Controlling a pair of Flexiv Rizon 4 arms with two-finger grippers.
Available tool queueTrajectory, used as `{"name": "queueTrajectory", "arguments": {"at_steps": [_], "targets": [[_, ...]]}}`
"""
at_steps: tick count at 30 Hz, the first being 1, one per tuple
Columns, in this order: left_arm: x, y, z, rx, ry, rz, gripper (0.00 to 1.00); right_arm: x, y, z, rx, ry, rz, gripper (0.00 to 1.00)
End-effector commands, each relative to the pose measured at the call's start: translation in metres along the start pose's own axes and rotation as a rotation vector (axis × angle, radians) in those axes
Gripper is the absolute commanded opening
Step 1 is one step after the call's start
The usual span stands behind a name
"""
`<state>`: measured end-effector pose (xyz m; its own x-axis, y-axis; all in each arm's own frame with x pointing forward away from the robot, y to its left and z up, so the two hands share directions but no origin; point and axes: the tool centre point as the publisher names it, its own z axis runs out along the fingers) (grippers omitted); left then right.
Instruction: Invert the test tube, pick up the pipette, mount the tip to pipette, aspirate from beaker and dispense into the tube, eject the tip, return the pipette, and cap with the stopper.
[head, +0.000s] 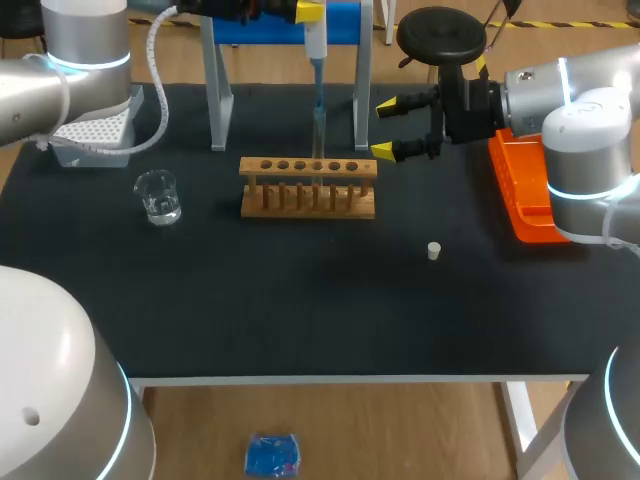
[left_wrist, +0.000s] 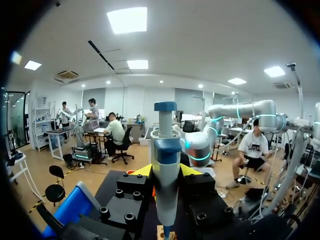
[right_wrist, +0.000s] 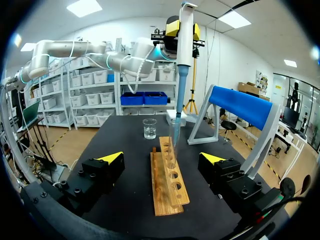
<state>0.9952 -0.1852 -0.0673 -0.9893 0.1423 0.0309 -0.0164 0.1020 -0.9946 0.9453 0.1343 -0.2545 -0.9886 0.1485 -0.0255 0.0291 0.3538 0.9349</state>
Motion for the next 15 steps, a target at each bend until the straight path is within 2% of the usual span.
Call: {"name": "queueTrajectory", "arguments": {"at_steps": [1,15], "targets": [[0.0009,0.0004,0.0006,0.0,-0.004,0.001,0.0,0.0002,-0.0003,0.0,0.001,0.0,0.0,1.0],[0.0016,0.0043,0.0017,-0.006,-0.007,-0.006,0.0,0.0002,-0.0003,0.0,0.001,0.0,0.0,1.0]]}}
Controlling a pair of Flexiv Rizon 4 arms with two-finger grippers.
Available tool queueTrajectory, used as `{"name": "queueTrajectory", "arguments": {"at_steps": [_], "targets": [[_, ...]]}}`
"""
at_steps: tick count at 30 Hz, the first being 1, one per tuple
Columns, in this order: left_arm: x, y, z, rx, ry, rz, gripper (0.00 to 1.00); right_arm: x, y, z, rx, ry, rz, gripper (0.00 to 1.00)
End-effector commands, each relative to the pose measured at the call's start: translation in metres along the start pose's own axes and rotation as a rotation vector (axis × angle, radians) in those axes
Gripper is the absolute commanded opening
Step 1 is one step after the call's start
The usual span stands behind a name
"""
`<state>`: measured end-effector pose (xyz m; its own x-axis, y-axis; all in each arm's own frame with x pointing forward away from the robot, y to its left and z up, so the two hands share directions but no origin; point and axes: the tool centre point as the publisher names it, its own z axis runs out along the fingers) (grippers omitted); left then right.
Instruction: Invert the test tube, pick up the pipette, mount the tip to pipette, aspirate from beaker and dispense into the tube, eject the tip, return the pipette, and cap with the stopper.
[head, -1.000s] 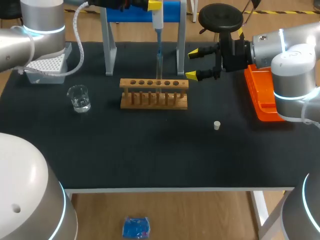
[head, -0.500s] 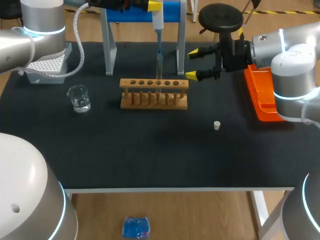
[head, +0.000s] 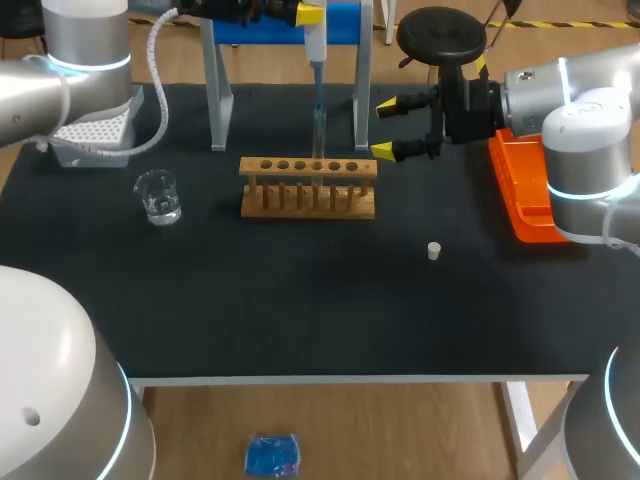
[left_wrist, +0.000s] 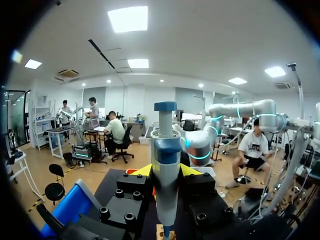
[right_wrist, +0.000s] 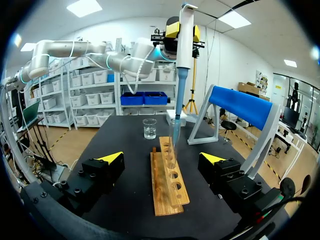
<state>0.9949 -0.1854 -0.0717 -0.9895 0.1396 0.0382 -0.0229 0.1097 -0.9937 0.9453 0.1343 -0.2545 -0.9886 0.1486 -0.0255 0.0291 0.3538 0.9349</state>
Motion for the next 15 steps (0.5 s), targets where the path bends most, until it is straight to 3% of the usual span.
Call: {"name": "queueTrajectory", "arguments": {"at_steps": [1,15], "targets": [[0.0016,0.0001,0.001,0.001,-0.005,0.003,0.0,0.0002,-0.0003,0.0,0.001,0.0,0.0,1.0],[0.0025,0.0051,0.0025,0.007,-0.003,0.002,0.0,0.0002,-0.0003,0.0,0.001,0.0,0.0,1.0]]}}
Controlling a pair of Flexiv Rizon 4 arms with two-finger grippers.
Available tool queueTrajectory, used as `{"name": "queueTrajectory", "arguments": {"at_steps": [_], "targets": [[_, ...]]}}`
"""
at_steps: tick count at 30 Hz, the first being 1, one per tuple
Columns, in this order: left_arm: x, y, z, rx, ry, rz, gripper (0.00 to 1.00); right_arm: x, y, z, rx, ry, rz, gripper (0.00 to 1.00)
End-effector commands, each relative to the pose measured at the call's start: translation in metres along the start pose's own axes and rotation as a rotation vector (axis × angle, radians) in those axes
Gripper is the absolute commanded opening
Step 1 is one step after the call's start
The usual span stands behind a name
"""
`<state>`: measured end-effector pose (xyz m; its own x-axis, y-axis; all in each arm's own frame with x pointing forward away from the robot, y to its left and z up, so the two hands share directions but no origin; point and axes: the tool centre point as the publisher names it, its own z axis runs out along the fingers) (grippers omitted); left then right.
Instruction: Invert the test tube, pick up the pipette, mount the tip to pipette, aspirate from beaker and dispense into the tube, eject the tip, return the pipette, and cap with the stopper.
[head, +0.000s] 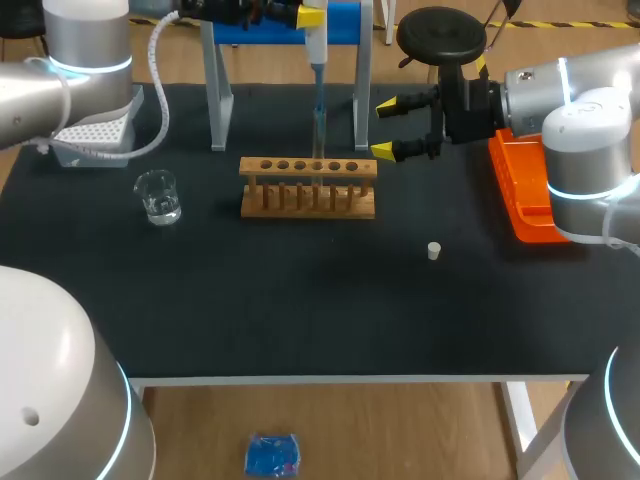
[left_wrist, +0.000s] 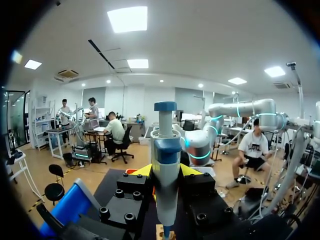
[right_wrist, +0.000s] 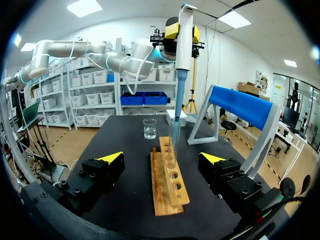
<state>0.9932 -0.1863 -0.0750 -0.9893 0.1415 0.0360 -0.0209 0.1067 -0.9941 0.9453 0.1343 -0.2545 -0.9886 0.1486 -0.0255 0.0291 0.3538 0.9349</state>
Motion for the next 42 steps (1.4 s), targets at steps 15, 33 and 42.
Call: {"name": "queueTrajectory", "arguments": {"at_steps": [15,33,42], "targets": [[0.001,0.0051,0.0011,0.009,-0.005,-0.006,0.0,0.0002,-0.0003,0.0,0.001,0.0,0.0,1.0],[0.0,0.006,0.0009,0.008,-0.007,-0.011,0.0,0.0002,-0.0003,0.0,0.001,0.0,0.0,1.0],[0.0,0.006,0.0009,0.008,-0.007,-0.011,0.0,0.0002,-0.0003,0.0,0.001,0.0,0.0,1.0]]}}
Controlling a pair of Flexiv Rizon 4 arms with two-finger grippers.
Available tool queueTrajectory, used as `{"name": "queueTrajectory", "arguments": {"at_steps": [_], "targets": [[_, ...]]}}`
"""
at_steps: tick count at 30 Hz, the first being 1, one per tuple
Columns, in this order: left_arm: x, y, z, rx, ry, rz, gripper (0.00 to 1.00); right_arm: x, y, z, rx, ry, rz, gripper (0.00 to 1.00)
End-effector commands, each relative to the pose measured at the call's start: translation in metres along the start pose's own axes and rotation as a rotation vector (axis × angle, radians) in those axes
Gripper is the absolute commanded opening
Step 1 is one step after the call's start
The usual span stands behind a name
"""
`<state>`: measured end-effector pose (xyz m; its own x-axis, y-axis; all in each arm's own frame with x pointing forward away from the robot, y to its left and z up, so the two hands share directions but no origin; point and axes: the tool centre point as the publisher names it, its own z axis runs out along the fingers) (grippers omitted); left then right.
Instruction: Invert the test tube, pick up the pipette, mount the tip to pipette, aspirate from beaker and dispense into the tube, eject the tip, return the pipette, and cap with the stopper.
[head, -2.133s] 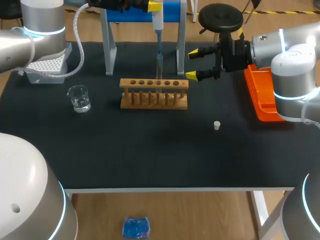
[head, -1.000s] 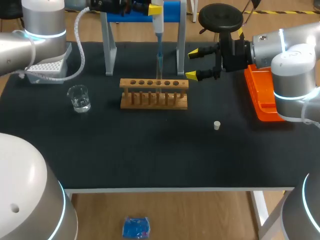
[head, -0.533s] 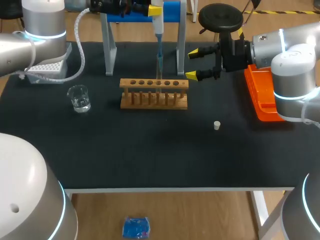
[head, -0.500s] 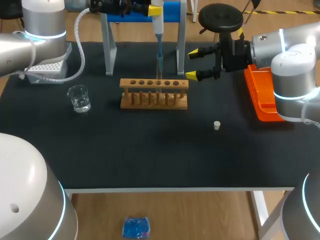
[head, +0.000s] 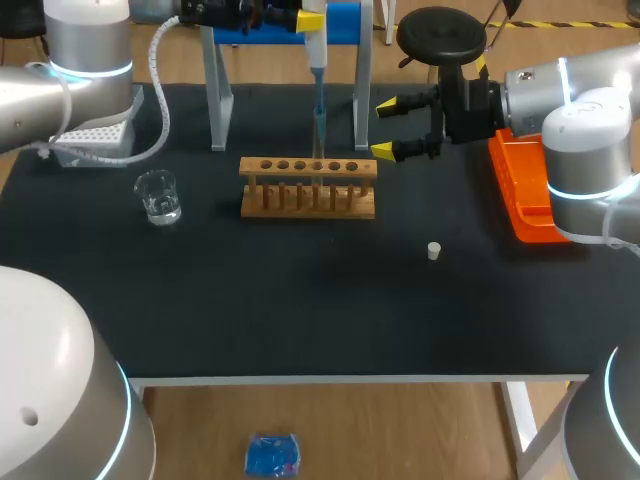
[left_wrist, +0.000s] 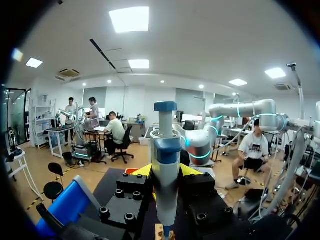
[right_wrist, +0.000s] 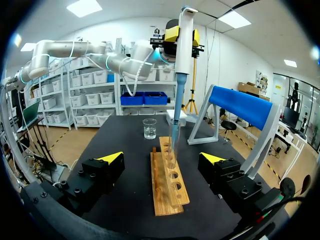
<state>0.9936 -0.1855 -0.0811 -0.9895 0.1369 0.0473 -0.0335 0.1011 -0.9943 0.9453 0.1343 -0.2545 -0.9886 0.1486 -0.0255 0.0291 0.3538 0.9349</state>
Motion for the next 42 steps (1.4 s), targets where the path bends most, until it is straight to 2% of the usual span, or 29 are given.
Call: {"name": "queueTrajectory", "arguments": {"at_steps": [1,15,26,31,33,42], "targets": [[0.001,0.0,0.001,0.001,-0.004,0.001,0.0,0.0,0.0,0.0,0.001,0.0,0.0,1.0],[0.001,0.0,0.001,0.001,-0.004,0.001,0.0,0.0,0.0,0.0,0.001,0.0,0.0,1.0],[0.001,0.0,0.001,0.001,-0.004,0.001,0.0,0.008,0.048,-0.049,0.007,-0.048,0.02,1.0],[0.001,0.0,0.001,0.001,-0.004,0.001,0.0,0.008,0.08,-0.07,0.012,-0.067,0.034,1.0],[0.001,0.0,0.001,0.001,-0.004,0.001,0.0,0.008,0.092,-0.075,0.033,-0.095,0.044,1.0],[0.001,0.0,0.001,0.001,-0.004,0.001,0.0,0.002,0.146,-0.087,0.055,-0.106,0.05,1.0]]}}
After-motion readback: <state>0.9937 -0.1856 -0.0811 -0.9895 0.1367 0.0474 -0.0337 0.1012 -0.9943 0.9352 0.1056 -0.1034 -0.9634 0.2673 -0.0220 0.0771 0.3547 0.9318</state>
